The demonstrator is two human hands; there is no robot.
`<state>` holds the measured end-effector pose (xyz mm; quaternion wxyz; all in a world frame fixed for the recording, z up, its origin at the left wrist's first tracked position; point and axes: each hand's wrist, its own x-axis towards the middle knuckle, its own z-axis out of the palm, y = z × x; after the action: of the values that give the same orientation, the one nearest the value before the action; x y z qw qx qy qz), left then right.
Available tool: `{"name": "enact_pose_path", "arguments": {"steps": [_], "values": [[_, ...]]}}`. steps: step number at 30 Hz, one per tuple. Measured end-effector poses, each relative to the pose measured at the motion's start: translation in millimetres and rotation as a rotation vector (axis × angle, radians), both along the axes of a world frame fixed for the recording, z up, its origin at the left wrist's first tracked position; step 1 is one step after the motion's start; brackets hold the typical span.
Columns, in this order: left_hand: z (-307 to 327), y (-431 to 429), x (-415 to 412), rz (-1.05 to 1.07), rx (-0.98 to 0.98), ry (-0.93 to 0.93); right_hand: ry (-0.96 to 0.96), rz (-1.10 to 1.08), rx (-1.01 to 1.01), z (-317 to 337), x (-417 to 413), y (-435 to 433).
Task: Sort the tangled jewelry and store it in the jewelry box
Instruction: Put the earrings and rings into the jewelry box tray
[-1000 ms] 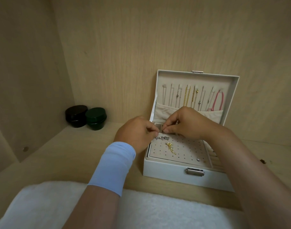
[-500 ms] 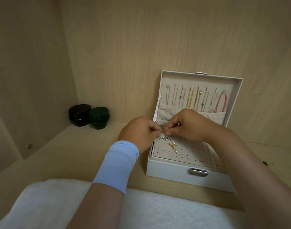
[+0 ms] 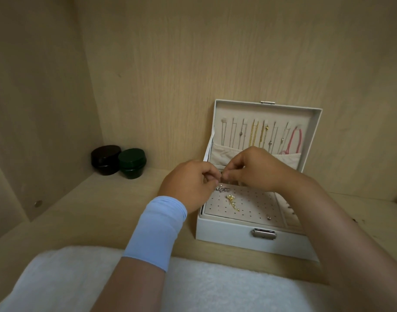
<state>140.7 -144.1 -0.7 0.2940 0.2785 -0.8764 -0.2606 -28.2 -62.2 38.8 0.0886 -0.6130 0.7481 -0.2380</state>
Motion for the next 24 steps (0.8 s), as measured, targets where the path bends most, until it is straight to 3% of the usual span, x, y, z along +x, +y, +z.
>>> {"name": "enact_pose_path", "arguments": {"steps": [4,7,10,14,18,24], "values": [[-0.7,2.4,3.3,0.002,-0.019,0.020,-0.010,-0.046,0.071,11.7,4.9,19.4],[-1.0,4.5,4.4,0.018,-0.016,0.046,0.141,-0.081,0.202,3.7,15.0,24.3],[-1.7,9.4,4.2,0.013,0.004,0.056,0.158,-0.072,0.164,-2.8,15.8,22.7],[-0.7,13.2,0.3,-0.011,0.117,0.125,-0.084,0.011,0.085,7.3,12.5,29.5],[5.2,19.9,-10.5,-0.070,0.326,0.223,-0.351,-0.065,-0.150,15.3,8.0,37.6],[13.6,22.7,-26.6,-0.045,0.492,0.415,-0.645,-0.140,-0.248,6.8,6.3,37.3]]}}
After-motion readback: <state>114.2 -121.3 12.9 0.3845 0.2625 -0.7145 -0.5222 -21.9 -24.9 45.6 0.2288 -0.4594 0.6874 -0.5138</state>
